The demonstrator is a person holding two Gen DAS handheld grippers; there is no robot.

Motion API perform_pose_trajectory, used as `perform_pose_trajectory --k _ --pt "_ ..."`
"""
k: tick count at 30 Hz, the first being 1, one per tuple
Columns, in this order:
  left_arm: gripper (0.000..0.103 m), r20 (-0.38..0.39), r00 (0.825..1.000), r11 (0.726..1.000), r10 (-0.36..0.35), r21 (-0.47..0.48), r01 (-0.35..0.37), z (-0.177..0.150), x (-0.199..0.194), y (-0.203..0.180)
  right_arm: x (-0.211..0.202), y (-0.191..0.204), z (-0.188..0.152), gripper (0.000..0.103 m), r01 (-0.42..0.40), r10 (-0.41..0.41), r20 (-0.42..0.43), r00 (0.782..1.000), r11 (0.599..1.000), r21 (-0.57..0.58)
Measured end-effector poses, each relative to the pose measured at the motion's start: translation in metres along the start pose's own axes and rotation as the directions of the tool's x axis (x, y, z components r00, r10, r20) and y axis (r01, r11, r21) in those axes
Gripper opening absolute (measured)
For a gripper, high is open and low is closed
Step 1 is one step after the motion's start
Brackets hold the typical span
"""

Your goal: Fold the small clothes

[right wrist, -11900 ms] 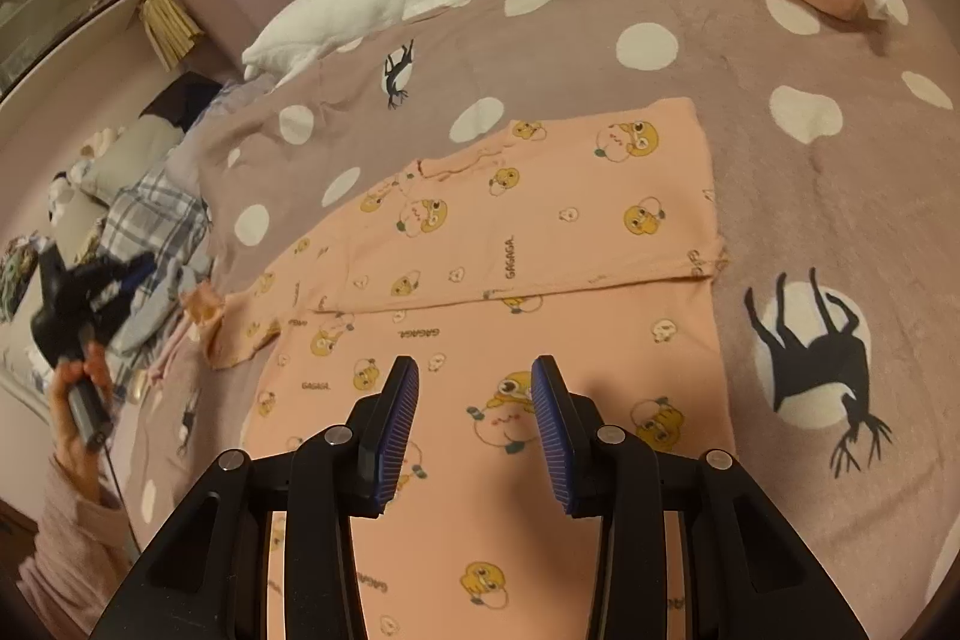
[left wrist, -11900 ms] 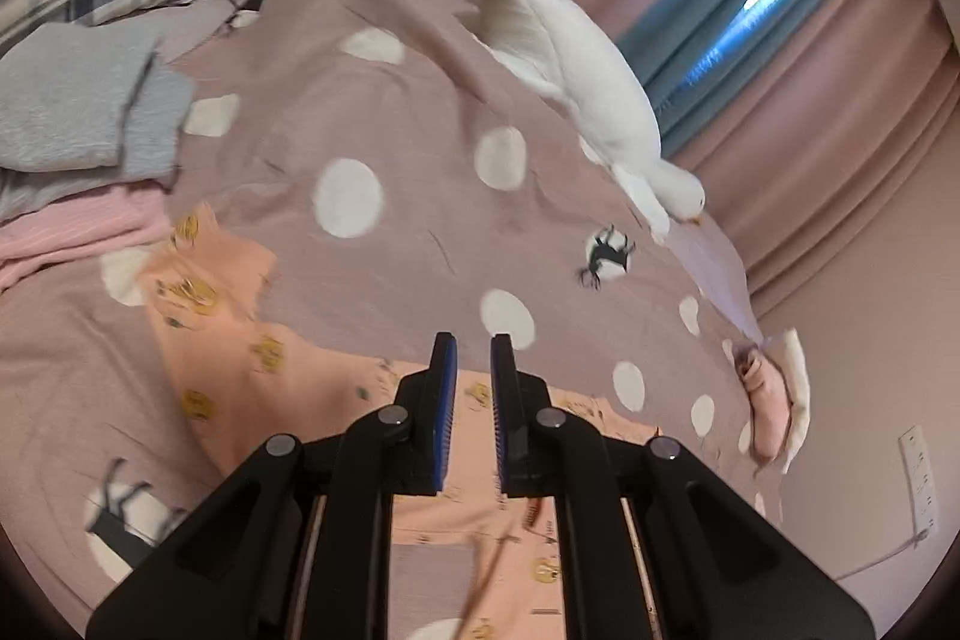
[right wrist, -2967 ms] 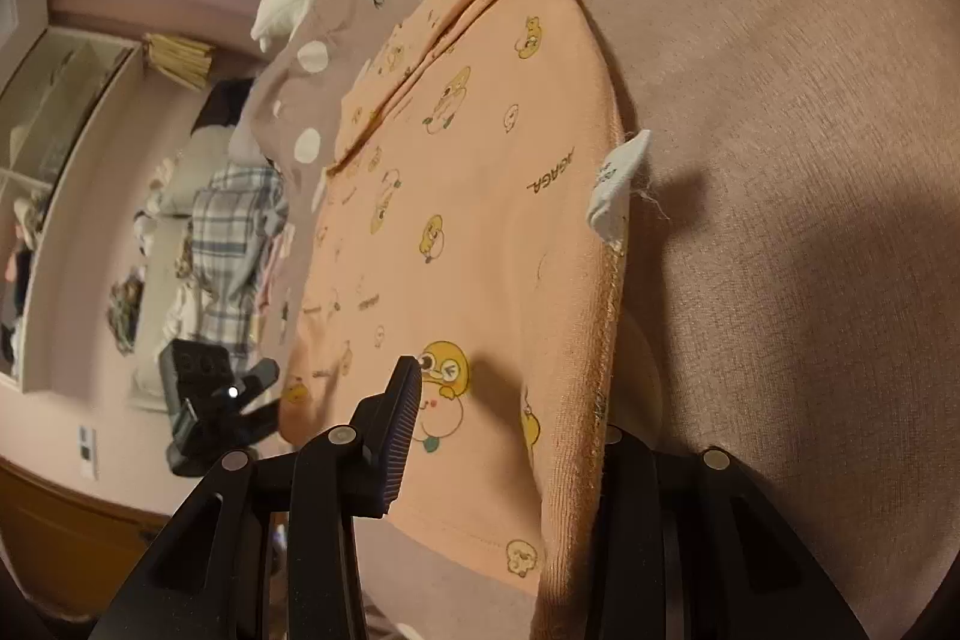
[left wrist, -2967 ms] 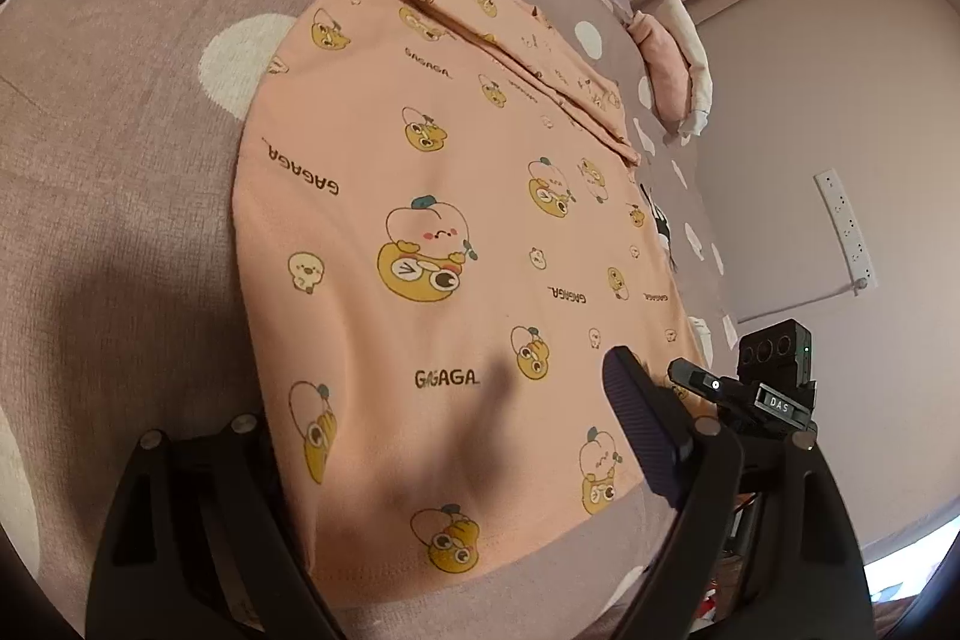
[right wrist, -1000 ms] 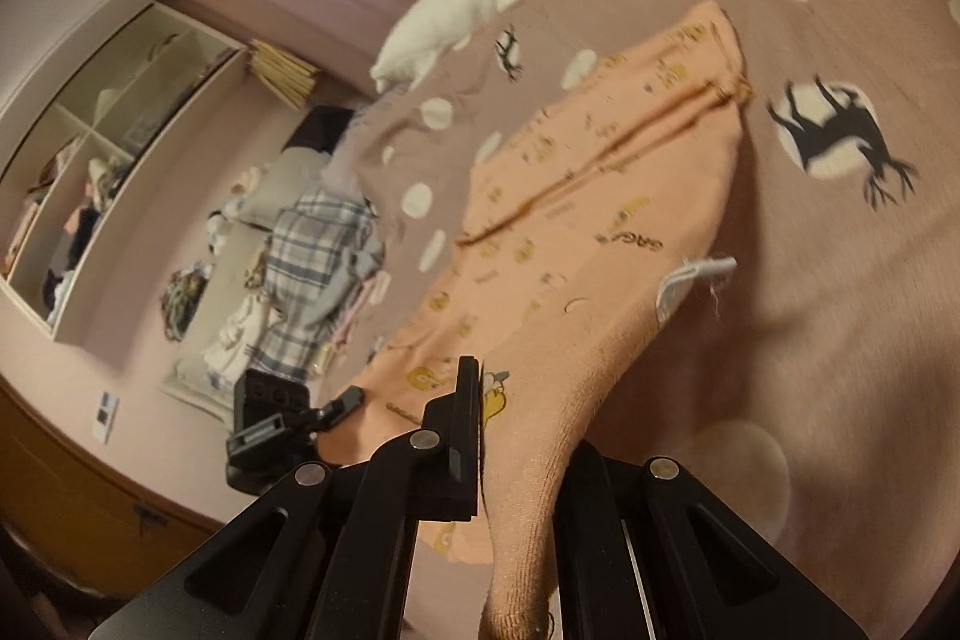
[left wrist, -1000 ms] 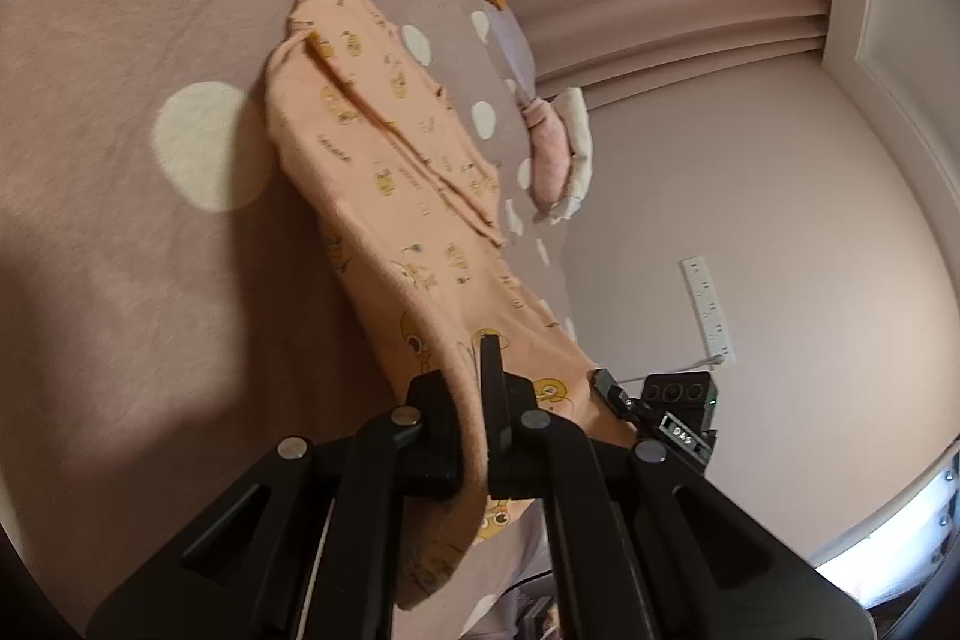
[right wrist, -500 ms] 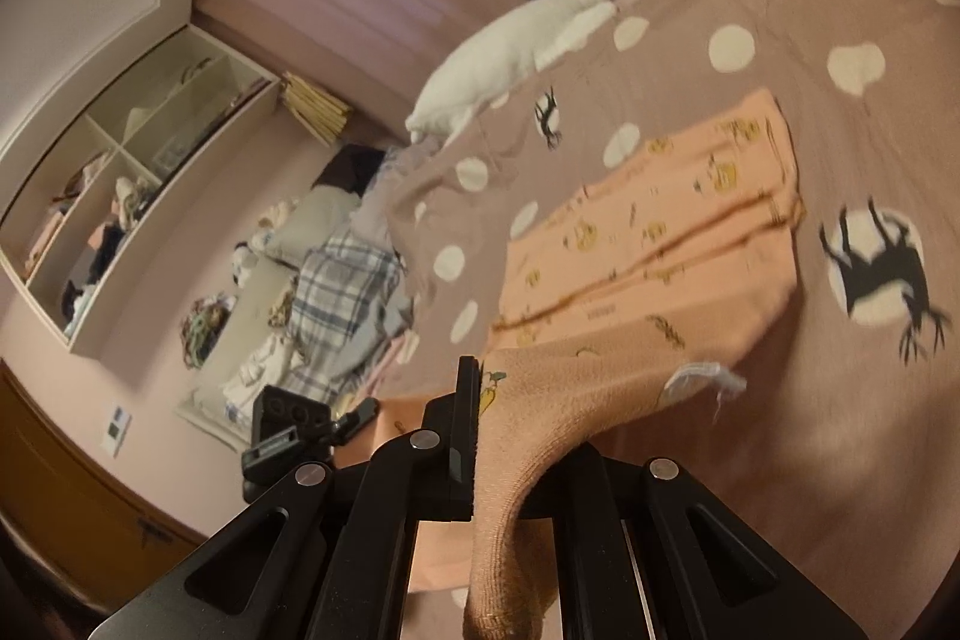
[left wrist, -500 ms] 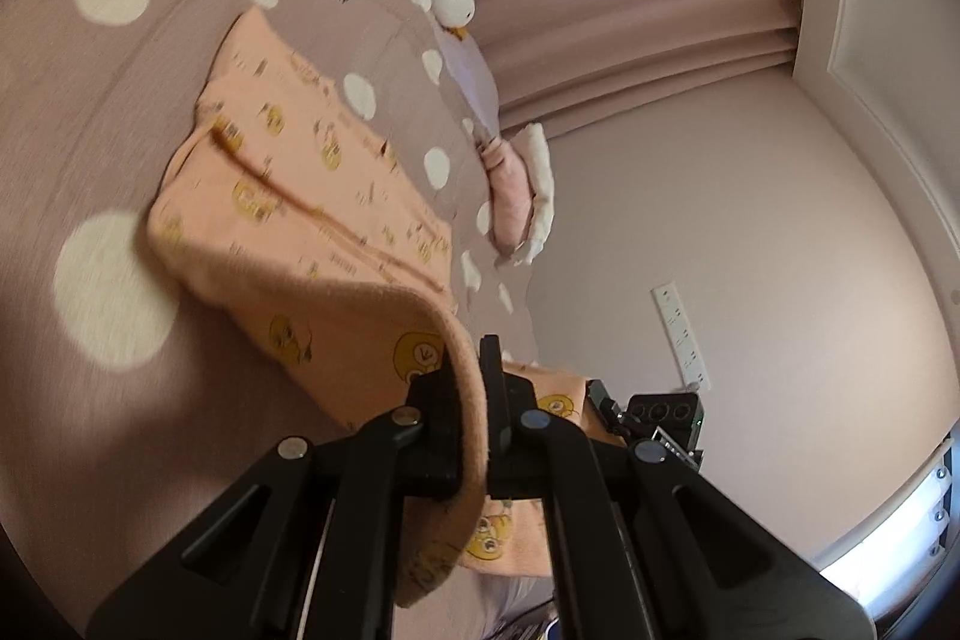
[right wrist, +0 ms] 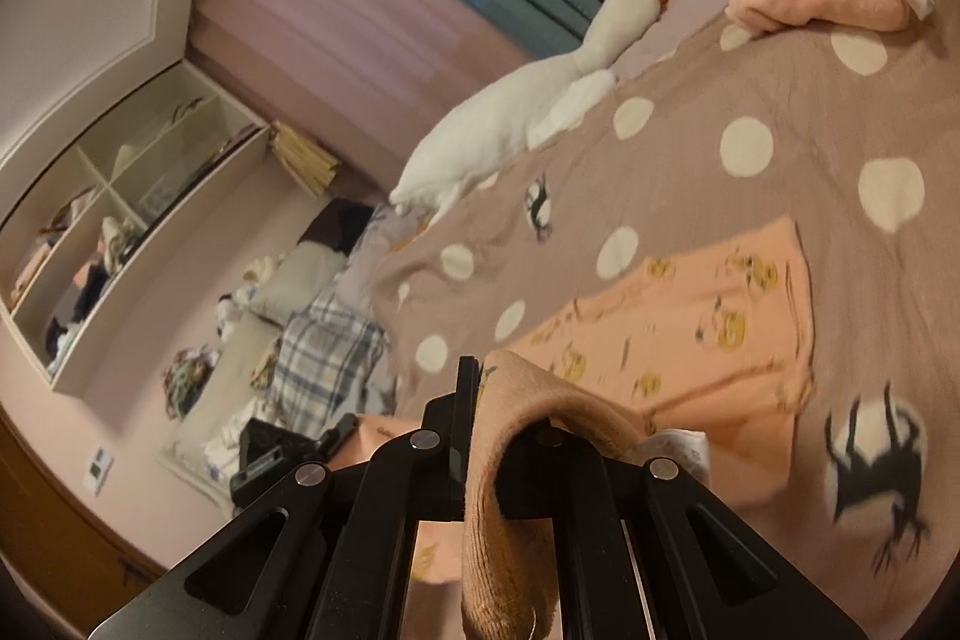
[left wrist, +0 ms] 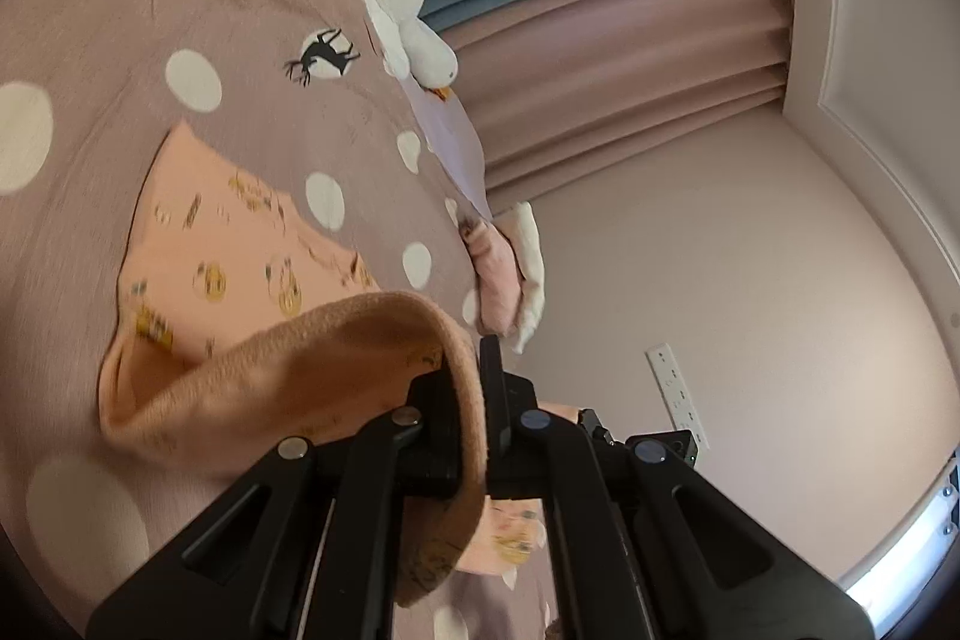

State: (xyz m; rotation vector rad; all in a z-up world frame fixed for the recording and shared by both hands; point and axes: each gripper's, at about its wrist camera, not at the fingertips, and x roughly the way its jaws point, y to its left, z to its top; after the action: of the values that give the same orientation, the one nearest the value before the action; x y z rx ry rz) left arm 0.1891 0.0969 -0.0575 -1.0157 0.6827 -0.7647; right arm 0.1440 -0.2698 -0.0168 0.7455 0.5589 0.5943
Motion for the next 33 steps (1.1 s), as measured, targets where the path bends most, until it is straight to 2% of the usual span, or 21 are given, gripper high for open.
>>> perform_pose_trajectory --k 8,11,14,16,18,22,23,26,29,32,33 --pt "0.001 0.060 0.997 0.997 0.043 -0.068 -0.039 0.034 0.023 0.037 0.026 -0.037 0.027 0.005 0.064 -0.066 0.025 0.997 0.993 0.096" --pt "0.001 0.061 0.995 0.993 0.084 -0.090 -0.078 0.047 0.033 0.054 0.038 -0.051 0.033 0.004 0.105 -0.108 0.020 0.994 0.987 0.119" --pt "0.001 0.051 0.987 0.984 0.152 -0.099 -0.146 0.058 0.041 0.070 0.051 -0.067 0.038 0.004 0.160 -0.162 -0.002 0.987 0.975 0.156" --pt "0.001 0.048 0.979 0.976 0.200 -0.101 -0.195 0.064 0.044 0.080 0.060 -0.081 0.041 0.004 0.204 -0.202 -0.032 0.979 0.962 0.180" --pt "0.001 0.037 0.968 0.964 0.250 -0.106 -0.245 0.071 0.049 0.091 0.068 -0.095 0.043 0.004 0.277 -0.268 -0.070 0.961 0.939 0.204" --pt "0.001 0.023 0.948 0.944 0.316 -0.109 -0.312 0.075 0.050 0.105 0.079 -0.113 0.041 0.004 0.353 -0.323 -0.159 0.933 0.906 0.234" --pt "0.001 0.022 0.945 0.941 0.326 -0.102 -0.322 0.076 0.048 0.105 0.079 -0.115 0.042 0.008 0.370 -0.338 -0.167 0.926 0.899 0.233" --pt "0.001 0.024 0.938 0.937 0.345 -0.069 -0.343 0.075 0.039 0.100 0.073 -0.117 0.050 0.010 0.406 -0.377 -0.164 0.912 0.887 0.221" --pt "0.002 0.016 0.929 0.929 0.370 -0.019 -0.370 0.073 0.028 0.092 0.056 -0.113 0.061 0.034 0.444 -0.431 -0.109 0.896 0.872 0.205" --pt "0.002 -0.026 0.924 0.924 0.382 0.049 -0.380 0.067 0.022 0.080 0.037 -0.101 0.065 0.035 0.455 -0.450 -0.066 0.890 0.877 0.156" --pt "0.002 -0.041 0.921 0.920 0.388 0.076 -0.384 0.063 0.021 0.076 0.034 -0.094 0.062 0.035 0.445 -0.440 -0.068 0.895 0.888 0.112"
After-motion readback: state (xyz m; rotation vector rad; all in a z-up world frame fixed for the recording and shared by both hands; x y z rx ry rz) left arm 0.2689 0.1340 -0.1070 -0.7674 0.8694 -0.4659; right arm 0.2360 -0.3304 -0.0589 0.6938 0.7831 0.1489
